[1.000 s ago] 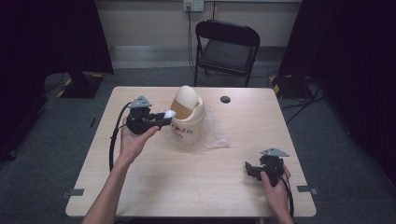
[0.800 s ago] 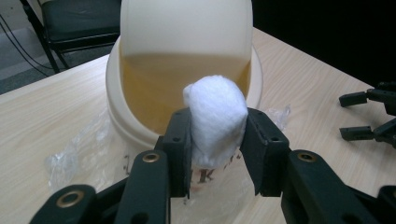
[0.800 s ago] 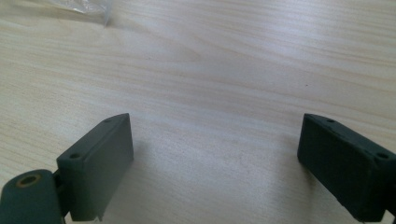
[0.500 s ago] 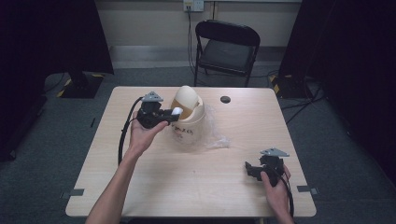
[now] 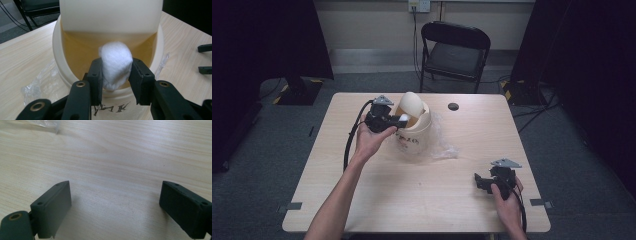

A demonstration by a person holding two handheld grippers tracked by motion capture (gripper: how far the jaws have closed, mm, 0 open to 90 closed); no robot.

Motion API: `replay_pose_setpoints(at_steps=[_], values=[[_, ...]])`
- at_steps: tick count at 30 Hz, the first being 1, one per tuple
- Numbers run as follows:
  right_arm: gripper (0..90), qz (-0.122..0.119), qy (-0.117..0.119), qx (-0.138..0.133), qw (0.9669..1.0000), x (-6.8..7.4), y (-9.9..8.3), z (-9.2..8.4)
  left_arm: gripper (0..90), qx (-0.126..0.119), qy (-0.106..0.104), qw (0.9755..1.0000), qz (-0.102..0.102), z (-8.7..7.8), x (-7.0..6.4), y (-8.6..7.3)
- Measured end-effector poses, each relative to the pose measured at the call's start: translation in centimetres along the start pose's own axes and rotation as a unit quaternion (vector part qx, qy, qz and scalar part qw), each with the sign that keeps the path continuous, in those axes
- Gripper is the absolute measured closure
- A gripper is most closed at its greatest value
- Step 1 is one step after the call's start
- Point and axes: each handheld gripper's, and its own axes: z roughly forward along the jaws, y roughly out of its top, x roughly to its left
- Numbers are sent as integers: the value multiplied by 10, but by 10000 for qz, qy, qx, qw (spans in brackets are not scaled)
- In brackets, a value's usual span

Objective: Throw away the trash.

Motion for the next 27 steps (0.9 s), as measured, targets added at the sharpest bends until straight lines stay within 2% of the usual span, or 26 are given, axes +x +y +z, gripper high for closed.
replay_pose_setpoints(at_steps=[3,8,18,27], values=[[97,1,0,0,10000,0,0,0,644,-18,-22,10000,-75,5,2,-1],[97,6,-4,2,10000,0,0,0,645,13,-28,10000,-70,12,4,-1],[97,5,-5,1,10000,0,0,0,646,348,132,9993,-33,28,1,6],[97,5,-5,0,10000,0,0,0,632,362,103,9993,-39,34,-1,6]])
